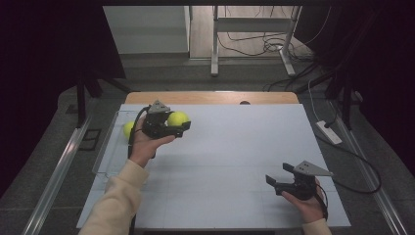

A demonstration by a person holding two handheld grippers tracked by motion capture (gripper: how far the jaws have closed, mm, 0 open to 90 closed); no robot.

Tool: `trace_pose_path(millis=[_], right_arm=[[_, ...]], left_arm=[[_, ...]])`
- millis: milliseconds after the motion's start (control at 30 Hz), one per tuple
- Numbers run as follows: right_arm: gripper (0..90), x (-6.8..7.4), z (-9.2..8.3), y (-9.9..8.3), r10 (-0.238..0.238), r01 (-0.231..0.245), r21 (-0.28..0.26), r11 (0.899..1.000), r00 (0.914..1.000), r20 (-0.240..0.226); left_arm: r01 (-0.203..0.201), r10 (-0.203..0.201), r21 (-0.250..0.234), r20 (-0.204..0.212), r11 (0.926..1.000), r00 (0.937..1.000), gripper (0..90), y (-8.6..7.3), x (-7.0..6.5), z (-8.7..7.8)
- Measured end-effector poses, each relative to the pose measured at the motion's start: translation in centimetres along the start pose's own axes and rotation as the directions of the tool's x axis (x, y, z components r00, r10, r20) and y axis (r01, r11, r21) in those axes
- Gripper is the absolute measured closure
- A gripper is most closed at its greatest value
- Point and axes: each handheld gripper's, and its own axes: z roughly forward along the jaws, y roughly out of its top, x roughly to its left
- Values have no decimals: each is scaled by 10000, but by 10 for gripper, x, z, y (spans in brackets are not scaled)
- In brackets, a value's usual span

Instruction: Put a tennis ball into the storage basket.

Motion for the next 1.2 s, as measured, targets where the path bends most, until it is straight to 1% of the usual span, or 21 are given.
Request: trace_pose_path(millis=[400,600,900,1200], right_arm=[[133,0,0,0,-5,5,13,10000,10000,7],[133,0,0,0,5,-5,13,10000,10000,15],[134,0,0,0,1,-1,13,10000,10000,52],[134,-1,0,-1,-5,4,27,10000,10000,86]], left_arm=[[219,-221,-95,-246,9997,9995,269,-4,10,-9],[264,-267,-96,-341,9996,9991,268,-6,14,-12],[411,-419,-136,-593,9991,9974,269,-8,22,-20],[531,-539,-121,-777,9985,9955,269,-12,29,-24]])
